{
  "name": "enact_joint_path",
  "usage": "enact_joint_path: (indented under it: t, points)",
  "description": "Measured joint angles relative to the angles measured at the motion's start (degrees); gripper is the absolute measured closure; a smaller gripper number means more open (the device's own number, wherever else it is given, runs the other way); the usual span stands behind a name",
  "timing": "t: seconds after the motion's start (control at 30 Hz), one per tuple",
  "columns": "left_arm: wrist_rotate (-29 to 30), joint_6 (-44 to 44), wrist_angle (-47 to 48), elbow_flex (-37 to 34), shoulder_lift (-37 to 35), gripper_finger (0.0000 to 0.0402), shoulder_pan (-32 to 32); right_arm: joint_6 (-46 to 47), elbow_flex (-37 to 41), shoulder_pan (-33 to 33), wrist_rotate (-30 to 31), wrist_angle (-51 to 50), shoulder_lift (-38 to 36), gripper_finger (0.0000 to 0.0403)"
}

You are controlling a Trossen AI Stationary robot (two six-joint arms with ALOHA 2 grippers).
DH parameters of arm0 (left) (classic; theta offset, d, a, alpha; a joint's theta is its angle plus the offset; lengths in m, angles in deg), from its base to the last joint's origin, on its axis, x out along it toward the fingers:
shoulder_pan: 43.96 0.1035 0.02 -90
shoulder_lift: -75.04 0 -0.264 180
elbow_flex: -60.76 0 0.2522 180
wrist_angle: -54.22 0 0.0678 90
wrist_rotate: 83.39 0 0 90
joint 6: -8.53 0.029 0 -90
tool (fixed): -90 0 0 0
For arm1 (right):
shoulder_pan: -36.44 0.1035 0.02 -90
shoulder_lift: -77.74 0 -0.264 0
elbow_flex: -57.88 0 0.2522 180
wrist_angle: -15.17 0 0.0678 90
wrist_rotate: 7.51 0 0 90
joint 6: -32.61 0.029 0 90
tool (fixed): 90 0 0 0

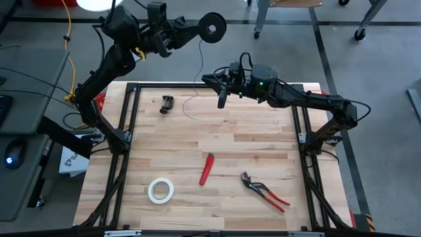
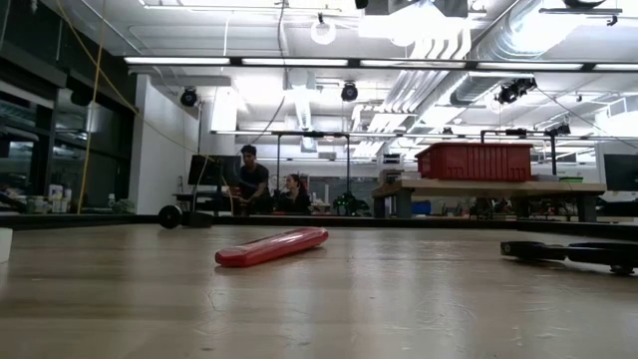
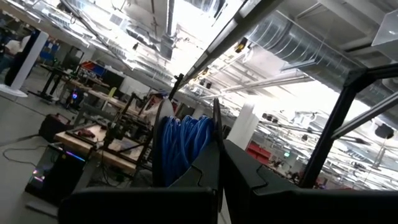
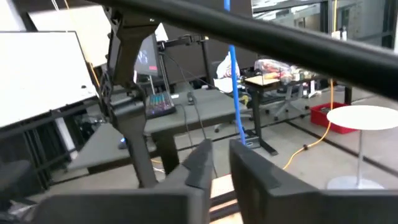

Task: Coil cords
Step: Coil the blue wire cable onto the black spool

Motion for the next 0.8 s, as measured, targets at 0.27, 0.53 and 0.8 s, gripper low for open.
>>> enact_joint_path:
  t: [0.27, 0.53, 0.8]
  points:
    - [-0.1, -0.9, -1.1, 0.0, 0.0, 0.0401, -0.1, -1.8, 0.0, 1.3, 7.5, 0.0, 0.0, 0.0227]
    - [-0.2, -1.0, -1.1, 0.0, 0.0, 0.0402, -0.4, -5.5, 0.0, 1.5, 7.2, -0.5, 0.0, 0.0222]
    - [-0.2, -1.0, -1.0, 0.0, 0.0, 0.0402, -0.4, -3.9, 0.0, 1.8, 7.1, -0.6, 0.0, 0.0389]
